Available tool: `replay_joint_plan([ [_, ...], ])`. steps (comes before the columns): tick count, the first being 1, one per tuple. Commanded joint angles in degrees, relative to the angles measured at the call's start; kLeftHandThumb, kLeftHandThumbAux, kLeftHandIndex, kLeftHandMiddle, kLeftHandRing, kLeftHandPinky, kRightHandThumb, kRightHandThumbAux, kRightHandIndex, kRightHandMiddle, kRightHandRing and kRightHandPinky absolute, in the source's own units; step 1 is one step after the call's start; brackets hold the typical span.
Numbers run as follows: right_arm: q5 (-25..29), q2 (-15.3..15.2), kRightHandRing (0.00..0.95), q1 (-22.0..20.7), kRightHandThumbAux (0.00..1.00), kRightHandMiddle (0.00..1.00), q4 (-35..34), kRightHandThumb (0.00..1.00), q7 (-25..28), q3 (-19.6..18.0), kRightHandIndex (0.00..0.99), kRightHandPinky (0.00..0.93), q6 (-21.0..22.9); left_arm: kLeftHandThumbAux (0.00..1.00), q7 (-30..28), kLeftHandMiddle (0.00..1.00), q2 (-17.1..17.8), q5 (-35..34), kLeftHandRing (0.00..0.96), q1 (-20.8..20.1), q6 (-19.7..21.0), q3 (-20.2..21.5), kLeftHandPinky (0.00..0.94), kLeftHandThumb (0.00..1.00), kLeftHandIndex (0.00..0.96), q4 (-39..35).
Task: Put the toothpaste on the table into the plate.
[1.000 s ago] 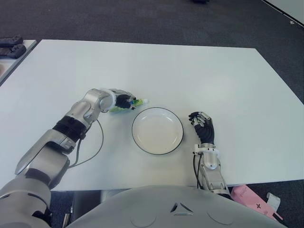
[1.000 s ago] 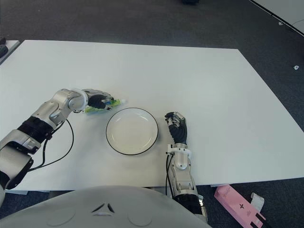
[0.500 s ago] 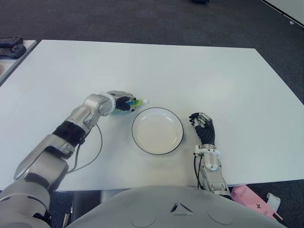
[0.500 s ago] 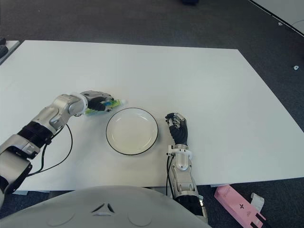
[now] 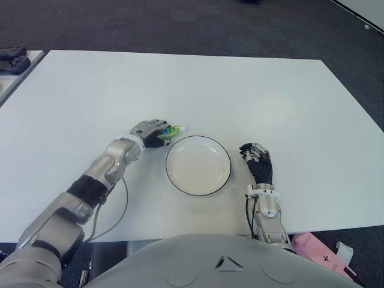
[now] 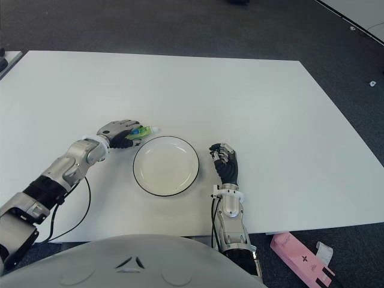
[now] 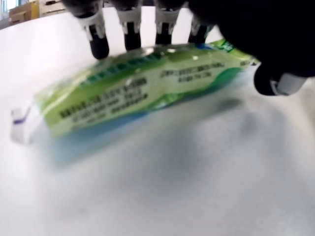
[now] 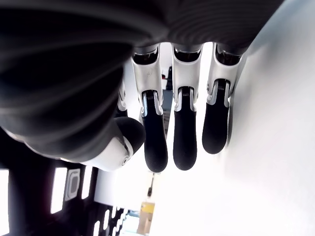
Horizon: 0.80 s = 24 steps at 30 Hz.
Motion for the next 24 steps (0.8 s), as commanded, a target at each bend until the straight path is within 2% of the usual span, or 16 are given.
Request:
replay_joint_plan([
  [1,-0.1,-0.1,0.457,0.5,0.736,0.467,0.4,0.698,0.0,-0.4,0.420,0.454,0.5,0.176,1.9,0.000,-1.3,2.0,0.000,6.3,2.0,-2.5,0.001,0.465,0.000,1.9],
  [9,-0.2,-0.1,0.465,0.9,0.737,0.462,0.0,0.698,0.0,-0.5,0.420,0.479,0.1,0.149,7.1,0.000,-2.3,6.3,0.000,8.1,5.4,-3.9,0.000,0.410,0.000,3.3],
  [13,-0.5,-0.1,0.465,1.0,0.737,0.459,-0.2,0.697,-0.2,-0.5,0.420,0.477,0.4,0.156,9.7,0.000,-3.6,7.7,0.000,10.4,8.7,-4.4,0.000,0.406,0.000,2.7],
  [17,-0.5,-0.1,0.465,1.0,0.737,0.458,-0.2,0.697,0.0,-0.6,0.420,0.479,0.6,0.170,9.8,0.000,-4.3,8.4,0.000,12.2,11.2,-4.7,0.000,0.419,0.000,0.9],
  [24,-0.4,-0.2,0.468,1.0,0.737,0.461,-0.2,0.697,0.2,-0.7,0.420,0.483,0.5,0.182,9.3,0.000,-5.4,8.8,0.000,12.9,14.1,-5.0,0.000,0.454,0.000,0.3],
])
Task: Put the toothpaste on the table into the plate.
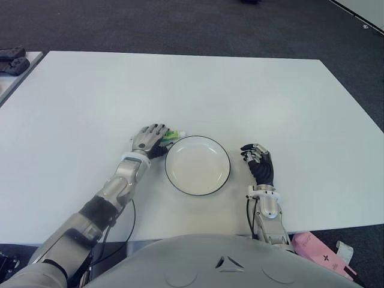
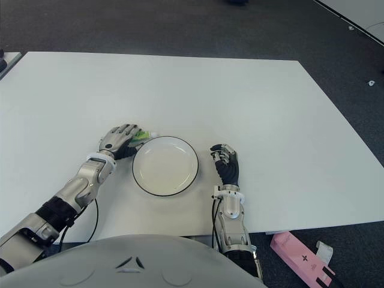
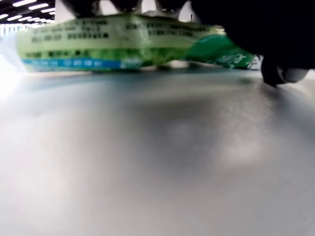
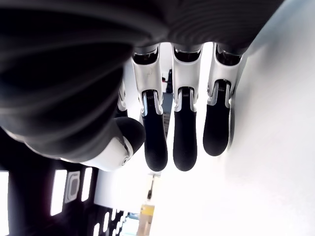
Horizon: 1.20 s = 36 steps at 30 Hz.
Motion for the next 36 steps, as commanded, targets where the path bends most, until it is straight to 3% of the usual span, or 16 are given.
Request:
replay_joint_plan([
  [1,-0.1,-0.2,0.468,0.5,0.737,0.462,0.0,0.697,0.2,-0.3,0.420,0.483,0.7,0.181,-3.5,0.000,-0.2,0.8,0.000,5.3,1.9,-2.8,0.000,0.456,0.000,3.1],
  [15,-0.3,-0.1,0.465,0.5,0.737,0.468,-0.2,0.698,0.4,-0.4,0.420,0.469,1.2,0.180,-3.8,0.000,-1.0,0.8,0.000,5.9,3.4,-2.7,0.000,0.459,0.000,2.9],
  [24,-0.5,0.0,0.458,0.4,0.737,0.464,-0.1,0.696,0.2,-0.4,0.419,0.462,0.8,0.220,-3.2,0.044,-0.8,0.1,0.019,5.3,2.6,-2.1,0.098,0.482,0.000,3.9],
  [28,-0.7,-0.1,0.458,0.3,0.737,0.463,-0.1,0.697,0.1,-0.4,0.420,0.464,1.4,0.289,-2.6,0.113,-1.2,-0.4,0.095,5.3,3.1,-1.5,0.201,0.571,0.020,4.1],
  [31,-0.8,-0.2,0.462,0.2,0.737,0.462,0.0,0.698,0.0,-0.6,0.420,0.480,1.6,0.330,-1.4,0.274,-1.8,-0.9,0.261,5.4,3.9,-0.5,0.343,0.661,0.231,3.8],
  [35,-0.8,-0.1,0.466,0.1,0.737,0.460,0.2,0.697,-0.1,-0.6,0.419,0.482,1.2,0.395,0.6,0.474,-2.3,-1.4,0.481,5.8,4.1,0.6,0.519,0.735,0.400,3.7],
  [36,-0.8,-0.1,0.468,0.1,0.737,0.460,0.2,0.697,-0.1,-0.6,0.419,0.482,1.0,0.499,1.0,0.526,-2.4,-1.5,0.542,5.9,4.1,0.8,0.579,0.734,0.413,3.6],
])
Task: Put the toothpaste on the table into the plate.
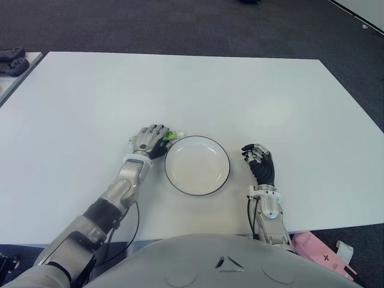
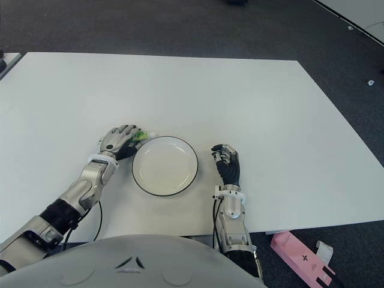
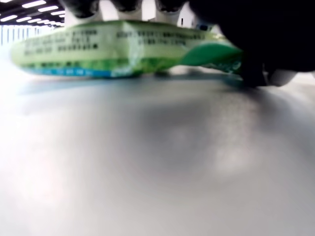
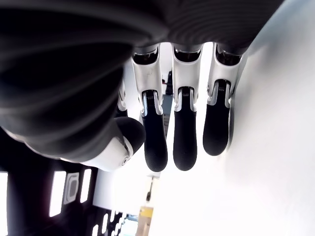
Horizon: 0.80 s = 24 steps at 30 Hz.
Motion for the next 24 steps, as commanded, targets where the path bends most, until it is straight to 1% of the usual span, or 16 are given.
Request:
replay_joint_plan([
  [1,-0.3,0.0,0.470,0.1,0.737,0.460,0.4,0.697,-0.1,-0.1,0.419,0.482,0.6,0.566,-1.1,0.559,-0.4,-2.0,0.581,5.1,1.3,0.1,0.618,0.733,0.421,4.1],
  [3,-0.2,0.0,0.472,0.0,0.737,0.462,0.4,0.697,0.0,-0.1,0.419,0.483,0.8,0.614,-0.1,0.539,-0.3,-2.2,0.621,5.1,0.9,0.6,0.667,0.787,0.411,4.3],
  [4,-0.1,0.0,0.473,0.0,0.737,0.465,0.4,0.697,0.1,-0.1,0.419,0.482,0.9,0.632,0.3,0.537,-0.2,-2.3,0.658,5.1,0.7,0.9,0.716,0.808,0.406,4.5],
  [6,-0.1,0.1,0.474,0.0,0.736,0.469,0.4,0.698,0.0,-0.2,0.419,0.482,1.0,0.648,2.6,0.537,-0.5,-2.8,0.704,4.6,-0.6,1.3,0.767,0.828,0.403,7.3],
  [10,-0.1,0.1,0.474,-0.1,0.736,0.473,0.4,0.701,0.0,-0.2,0.420,0.478,1.1,0.662,5.4,0.539,-1.3,-3.5,0.767,4.0,-2.1,1.9,0.821,0.844,0.401,10.2],
  [16,-0.2,0.1,0.467,0.0,0.737,0.470,0.2,0.700,0.1,-0.2,0.419,0.465,1.4,0.667,7.5,0.545,-1.9,-4.5,0.826,3.8,-3.8,3.0,0.851,0.849,0.399,12.0],
  [24,-0.2,-0.1,0.457,-0.1,0.737,0.461,0.3,0.699,0.2,-0.2,0.419,0.459,1.2,0.668,9.2,0.548,-2.1,-5.9,0.850,3.2,-5.8,4.0,0.861,0.850,0.398,14.7],
])
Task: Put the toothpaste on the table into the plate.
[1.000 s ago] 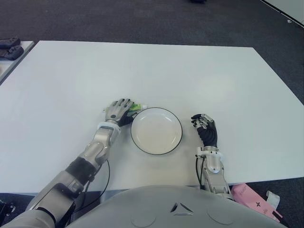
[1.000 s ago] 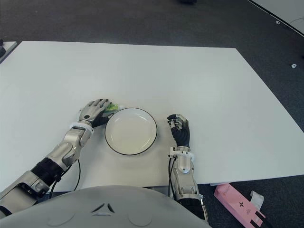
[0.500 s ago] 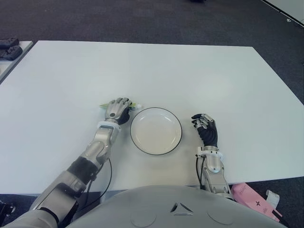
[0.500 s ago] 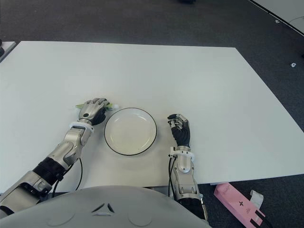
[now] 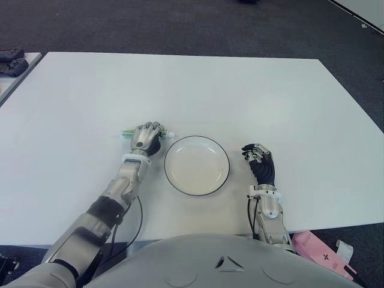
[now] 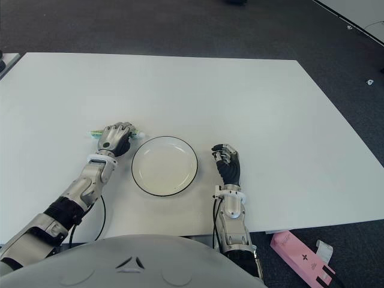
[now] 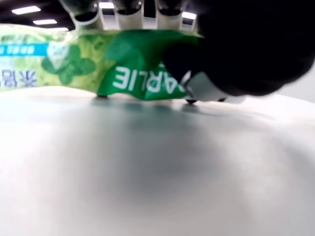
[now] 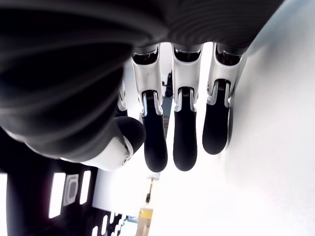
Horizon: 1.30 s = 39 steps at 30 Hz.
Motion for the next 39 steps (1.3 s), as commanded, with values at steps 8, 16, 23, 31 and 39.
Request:
replay_joint_plan([
  [8,0.0,-0.3,0.453,-0.1,0.737,0.466,0.3,0.699,0.4,-0.2,0.419,0.446,0.9,0.668,-1.9,0.547,0.0,-4.0,0.853,3.8,-0.5,0.3,0.854,0.849,0.398,9.0],
  [16,0.1,-0.2,0.444,-0.2,0.738,0.460,0.6,0.697,0.3,-0.2,0.419,0.438,0.6,0.668,-0.4,0.547,0.2,-4.8,0.852,3.2,-1.5,0.9,0.863,0.849,0.398,10.6],
  [23,-0.2,-0.1,0.451,-0.4,0.738,0.467,0.4,0.698,0.1,-0.1,0.420,0.446,1.0,0.669,1.2,0.547,1.2,-5.4,0.852,2.6,-2.4,1.8,0.856,0.849,0.398,10.9],
  [31,0.2,0.2,0.450,-0.5,0.738,0.464,1.0,0.695,0.1,-0.1,0.419,0.444,-0.2,0.669,-0.7,0.545,4.9,-5.7,0.851,4.3,-0.7,5.2,0.844,0.848,0.397,0.1],
  [39,0.3,0.6,0.447,-0.6,0.737,0.468,0.7,0.695,0.2,0.1,0.419,0.431,0.6,0.669,-2.4,0.540,6.8,-3.6,0.845,6.8,3.2,8.1,0.825,0.848,0.396,-12.5],
])
